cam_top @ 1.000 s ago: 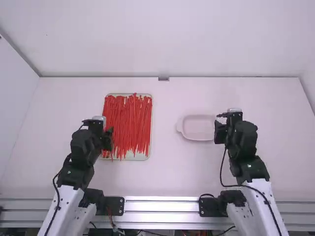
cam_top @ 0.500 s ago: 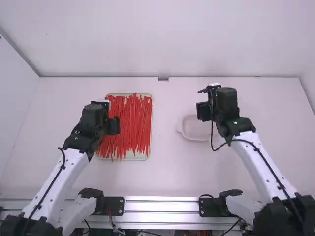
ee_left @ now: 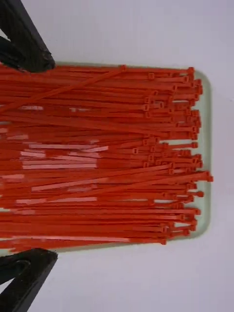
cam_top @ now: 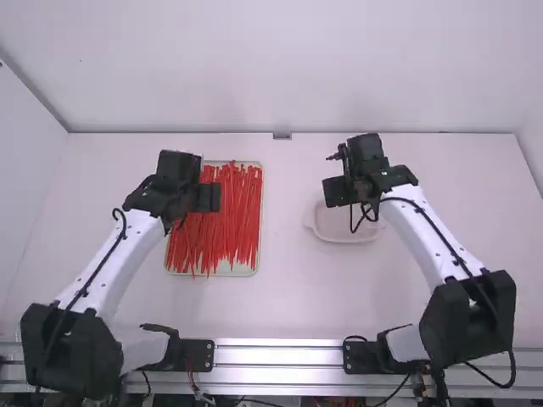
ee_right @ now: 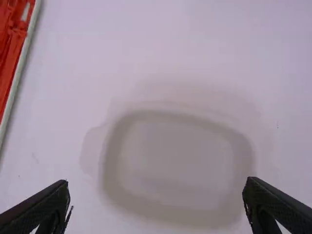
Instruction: Fasten the cable tie
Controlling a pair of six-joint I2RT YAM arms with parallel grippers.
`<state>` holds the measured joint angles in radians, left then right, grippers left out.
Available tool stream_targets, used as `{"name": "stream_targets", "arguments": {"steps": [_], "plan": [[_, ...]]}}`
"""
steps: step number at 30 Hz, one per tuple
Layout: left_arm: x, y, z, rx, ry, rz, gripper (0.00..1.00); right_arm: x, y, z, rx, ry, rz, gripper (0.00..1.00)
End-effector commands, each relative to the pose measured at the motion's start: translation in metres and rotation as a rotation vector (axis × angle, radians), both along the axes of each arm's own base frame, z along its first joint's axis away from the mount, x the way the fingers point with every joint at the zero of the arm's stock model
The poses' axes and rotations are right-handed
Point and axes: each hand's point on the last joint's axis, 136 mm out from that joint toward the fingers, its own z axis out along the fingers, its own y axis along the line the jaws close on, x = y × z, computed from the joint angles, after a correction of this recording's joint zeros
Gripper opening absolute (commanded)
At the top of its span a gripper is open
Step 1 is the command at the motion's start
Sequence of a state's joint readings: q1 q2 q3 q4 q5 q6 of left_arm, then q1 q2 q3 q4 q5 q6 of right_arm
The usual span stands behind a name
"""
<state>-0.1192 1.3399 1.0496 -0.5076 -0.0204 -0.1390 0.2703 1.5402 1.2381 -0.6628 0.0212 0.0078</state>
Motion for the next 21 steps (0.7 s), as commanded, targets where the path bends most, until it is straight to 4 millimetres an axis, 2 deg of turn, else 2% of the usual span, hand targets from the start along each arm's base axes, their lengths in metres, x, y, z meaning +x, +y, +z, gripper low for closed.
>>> {"name": "stream_targets", "arguments": {"steps": [1, 4, 7, 12, 16, 21], "plan": [[0.009, -0.001, 0.011, -0.065, -0.016, -0.019, 0.97, 0.006, 0.006, 0.015, 0.014, -0.027, -0.009, 0.96], [0.014, 0.001, 0.011, -0.099, -0.012, -0.022, 0.98, 0.003, 0.005, 0.020, 0.026, -0.037, -0.034, 0.97], [0.018, 0.009, 0.011, -0.103, -0.011, 0.001, 0.99, 0.000, -0.005, 0.027, 0.017, -0.065, -0.113, 0.98], [0.021, 0.007, 0.015, -0.103, -0.031, -0.007, 0.99, -0.014, -0.011, 0.038, 0.038, -0.092, -0.154, 0.98], [0.025, -0.006, 0.028, -0.113, -0.072, -0.123, 0.99, -0.026, -0.014, 0.043, 0.050, -0.116, -0.152, 0.98], [0.033, -0.005, 0.045, -0.112, -0.113, -0.106, 0.99, -0.031, -0.011, 0.046, 0.096, -0.171, -0.137, 0.98]]}}
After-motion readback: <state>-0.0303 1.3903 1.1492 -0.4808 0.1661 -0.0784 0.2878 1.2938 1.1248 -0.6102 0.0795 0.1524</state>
